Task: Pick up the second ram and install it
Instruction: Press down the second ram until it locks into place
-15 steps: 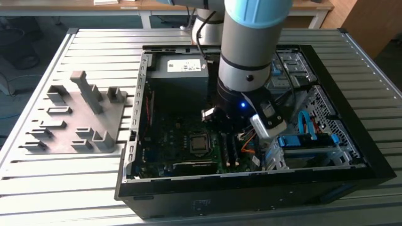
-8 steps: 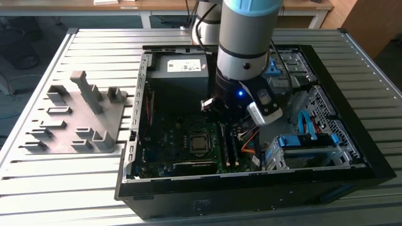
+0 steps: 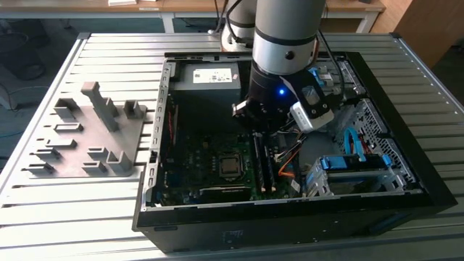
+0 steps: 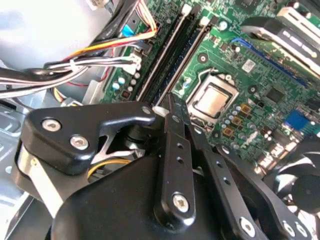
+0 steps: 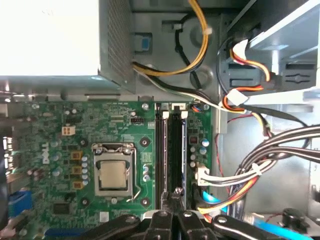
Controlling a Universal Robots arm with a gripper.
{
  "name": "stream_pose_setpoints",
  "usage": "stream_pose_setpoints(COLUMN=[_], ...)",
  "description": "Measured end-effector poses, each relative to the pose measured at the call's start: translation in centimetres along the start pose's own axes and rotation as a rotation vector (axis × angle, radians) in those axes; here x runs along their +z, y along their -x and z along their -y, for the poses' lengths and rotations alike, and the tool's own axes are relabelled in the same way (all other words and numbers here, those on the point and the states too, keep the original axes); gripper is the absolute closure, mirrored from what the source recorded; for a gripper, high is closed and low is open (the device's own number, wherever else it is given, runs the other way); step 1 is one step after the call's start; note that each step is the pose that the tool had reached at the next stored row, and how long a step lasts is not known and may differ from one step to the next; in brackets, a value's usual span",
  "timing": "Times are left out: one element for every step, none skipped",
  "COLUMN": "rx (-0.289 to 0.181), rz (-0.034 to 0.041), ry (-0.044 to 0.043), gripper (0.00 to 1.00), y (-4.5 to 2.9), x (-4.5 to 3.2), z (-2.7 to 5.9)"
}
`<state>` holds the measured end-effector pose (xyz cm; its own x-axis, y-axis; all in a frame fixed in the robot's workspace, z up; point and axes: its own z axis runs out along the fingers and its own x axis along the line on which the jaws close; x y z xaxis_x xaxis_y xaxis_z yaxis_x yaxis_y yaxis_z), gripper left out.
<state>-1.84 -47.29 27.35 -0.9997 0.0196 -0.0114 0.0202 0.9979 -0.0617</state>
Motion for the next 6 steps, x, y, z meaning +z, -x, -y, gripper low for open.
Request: stream_pose_setpoints(rx=[0.0, 0.0, 0.0, 0.0, 0.0, 0.0], rz=[0.0, 0.0001, 0.0, 0.0, 0.0, 0.0], ry=[0.0003, 0.0005, 0.0002, 0.0002, 0.0002, 0.0001], gripper=[0.9, 0.9, 0.9, 0.9, 0.9, 0.9], y=[0.0, 0.0, 0.0, 0.0, 0.0, 0.0], x=[0.01, 0.01, -0.02, -0.03, -0.04, -0.05], z=[0.0, 0.0, 0.0, 0.0, 0.0, 0.0])
